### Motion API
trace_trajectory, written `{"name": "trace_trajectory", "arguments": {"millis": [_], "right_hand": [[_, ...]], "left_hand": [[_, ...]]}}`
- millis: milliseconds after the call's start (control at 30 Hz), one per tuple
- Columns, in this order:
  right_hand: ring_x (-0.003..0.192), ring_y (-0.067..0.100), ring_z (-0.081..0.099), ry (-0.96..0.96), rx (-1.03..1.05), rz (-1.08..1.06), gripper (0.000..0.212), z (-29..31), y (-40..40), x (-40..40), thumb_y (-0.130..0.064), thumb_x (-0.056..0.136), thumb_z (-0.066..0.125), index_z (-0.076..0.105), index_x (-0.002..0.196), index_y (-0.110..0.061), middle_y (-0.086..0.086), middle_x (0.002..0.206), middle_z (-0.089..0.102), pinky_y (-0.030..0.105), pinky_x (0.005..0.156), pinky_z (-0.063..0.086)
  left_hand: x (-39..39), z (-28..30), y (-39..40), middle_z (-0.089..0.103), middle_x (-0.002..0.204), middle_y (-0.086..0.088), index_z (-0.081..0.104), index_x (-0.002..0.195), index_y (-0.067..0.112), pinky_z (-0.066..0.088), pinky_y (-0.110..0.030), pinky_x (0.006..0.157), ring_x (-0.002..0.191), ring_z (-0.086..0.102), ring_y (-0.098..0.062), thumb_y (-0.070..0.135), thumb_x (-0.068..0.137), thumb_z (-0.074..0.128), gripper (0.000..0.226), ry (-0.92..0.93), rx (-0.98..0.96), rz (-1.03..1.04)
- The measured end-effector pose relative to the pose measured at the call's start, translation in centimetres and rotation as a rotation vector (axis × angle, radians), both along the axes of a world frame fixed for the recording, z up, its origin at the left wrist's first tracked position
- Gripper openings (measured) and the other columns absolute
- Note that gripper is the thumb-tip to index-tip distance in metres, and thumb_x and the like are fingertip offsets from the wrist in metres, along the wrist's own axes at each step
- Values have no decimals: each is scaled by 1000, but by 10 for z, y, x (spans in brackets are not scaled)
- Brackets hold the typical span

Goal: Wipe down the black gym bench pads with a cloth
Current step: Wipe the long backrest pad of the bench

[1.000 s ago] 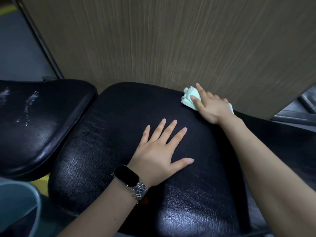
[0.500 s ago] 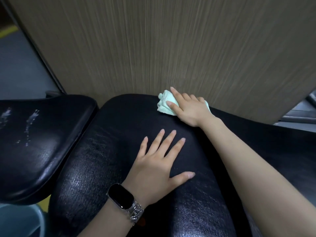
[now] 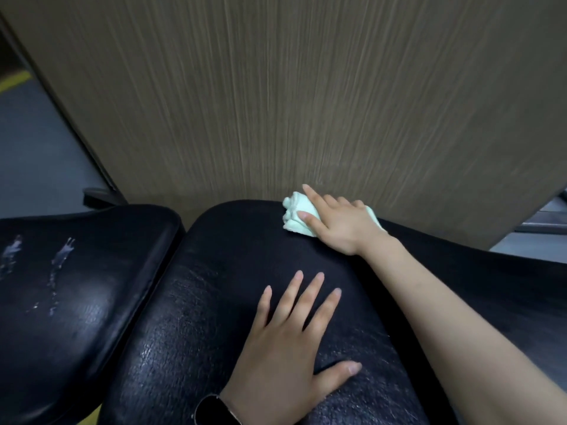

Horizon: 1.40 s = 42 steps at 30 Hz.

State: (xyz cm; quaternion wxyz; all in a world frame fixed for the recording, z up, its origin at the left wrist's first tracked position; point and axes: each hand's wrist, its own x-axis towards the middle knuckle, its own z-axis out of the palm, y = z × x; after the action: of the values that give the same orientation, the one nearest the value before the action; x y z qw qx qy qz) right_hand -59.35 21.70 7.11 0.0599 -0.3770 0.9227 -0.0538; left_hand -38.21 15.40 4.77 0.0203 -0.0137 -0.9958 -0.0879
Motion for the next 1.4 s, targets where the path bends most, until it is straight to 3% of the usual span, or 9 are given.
{"name": "trace_trajectory", "arguments": {"millis": [133,333,700,833,1333,1400], "right_hand": [[133,26,35,-6,-6,71,66,-2,-44,7,-60,95,13,-3,152,-30,2,148,36,47,104,24],[131,26,36,-1,-28,142,66,-6,-83,13,-60,95,13,-3,152,-30,1,146,38,48,105,25],[128,20,40,-12,-47,141,67,-1,-34,-1,-61,95,18,-2,152,-32,0,140,43,39,103,27],[128,20,39,-17,-24,140,66,0,-20,-3,-60,95,18,-2,151,-34,-1,141,41,39,102,27],[133,28,34,-24,41,275,67,1,-127,25,-61,96,16,-4,152,-29,3,150,34,48,105,24],[133,28,34,-4,36,307,67,-1,-140,33,-61,96,16,-3,152,-29,2,149,35,49,106,23]], "left_hand": [[-3,-4,-1,40,146,5,43,137,31,22,-45,98,134,37,-19,75,83,10,77,1,-6,2],[-4,-9,-1,43,144,5,44,135,31,21,-46,99,134,37,-20,78,71,32,81,61,11,-1],[-5,-2,-15,36,149,6,38,140,29,18,-46,102,139,29,-19,77,83,16,77,68,-16,19],[-11,1,-23,37,148,4,39,140,28,27,-53,108,138,30,-20,77,83,18,77,65,-25,18],[-20,-3,-30,30,151,2,37,141,26,-1,-56,110,143,13,-22,75,78,28,81,136,97,-5],[-20,-4,-30,37,147,1,40,140,25,7,-59,110,141,22,-25,74,77,26,81,130,70,-5]]}}
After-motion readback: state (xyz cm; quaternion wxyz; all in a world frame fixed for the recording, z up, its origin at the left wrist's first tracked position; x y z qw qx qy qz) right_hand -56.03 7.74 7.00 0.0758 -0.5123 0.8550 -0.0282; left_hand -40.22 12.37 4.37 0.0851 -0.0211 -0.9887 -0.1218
